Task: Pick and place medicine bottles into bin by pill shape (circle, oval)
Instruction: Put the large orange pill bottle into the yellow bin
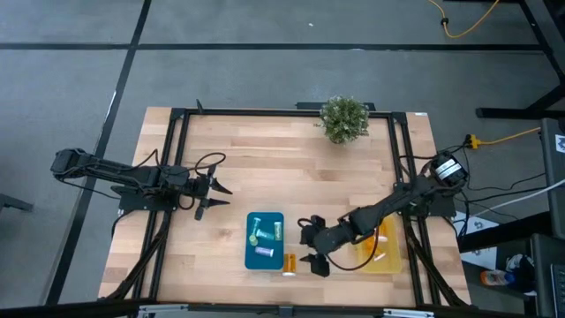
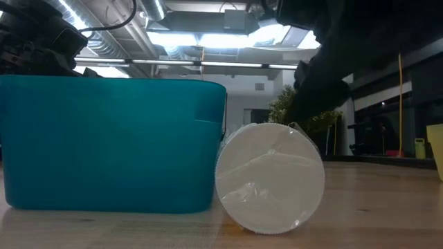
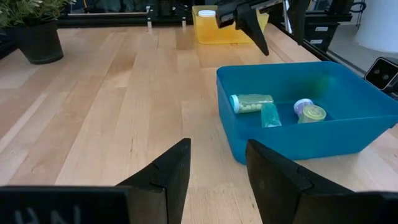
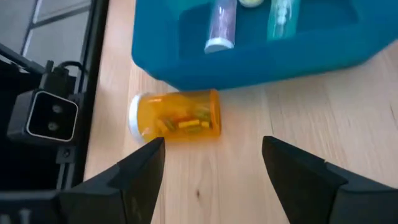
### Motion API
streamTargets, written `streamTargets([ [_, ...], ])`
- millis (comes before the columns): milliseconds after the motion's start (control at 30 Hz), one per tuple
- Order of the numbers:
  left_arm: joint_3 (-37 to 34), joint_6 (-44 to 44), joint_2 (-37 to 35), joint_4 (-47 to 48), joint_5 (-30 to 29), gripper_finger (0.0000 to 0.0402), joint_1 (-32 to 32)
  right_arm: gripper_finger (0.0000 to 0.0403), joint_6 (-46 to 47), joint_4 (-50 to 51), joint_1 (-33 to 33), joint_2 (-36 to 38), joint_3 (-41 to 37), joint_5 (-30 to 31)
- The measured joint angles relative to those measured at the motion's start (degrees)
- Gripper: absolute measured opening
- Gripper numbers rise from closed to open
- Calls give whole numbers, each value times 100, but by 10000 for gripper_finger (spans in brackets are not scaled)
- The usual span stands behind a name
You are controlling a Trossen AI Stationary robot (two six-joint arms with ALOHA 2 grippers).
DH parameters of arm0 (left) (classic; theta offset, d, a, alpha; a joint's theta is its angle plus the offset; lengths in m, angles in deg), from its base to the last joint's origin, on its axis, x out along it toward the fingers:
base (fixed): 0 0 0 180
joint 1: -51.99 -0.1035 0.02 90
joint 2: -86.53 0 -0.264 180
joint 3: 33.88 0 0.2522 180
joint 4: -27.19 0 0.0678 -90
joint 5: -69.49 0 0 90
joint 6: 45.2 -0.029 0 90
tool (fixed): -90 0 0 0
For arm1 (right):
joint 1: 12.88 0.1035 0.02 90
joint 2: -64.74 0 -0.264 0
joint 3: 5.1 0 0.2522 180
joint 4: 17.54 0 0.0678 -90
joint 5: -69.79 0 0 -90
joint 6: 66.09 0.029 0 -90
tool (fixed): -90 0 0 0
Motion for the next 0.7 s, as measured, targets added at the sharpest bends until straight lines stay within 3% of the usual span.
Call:
streamTargets([
  [267, 2, 2, -1, -33, 0, 147, 0, 271, -136, -834, -55, -273, -102, -274],
  [700, 2, -68, -1, -28, -1, 147, 0, 271, 800, -635, -42, -413, 41, -278],
])
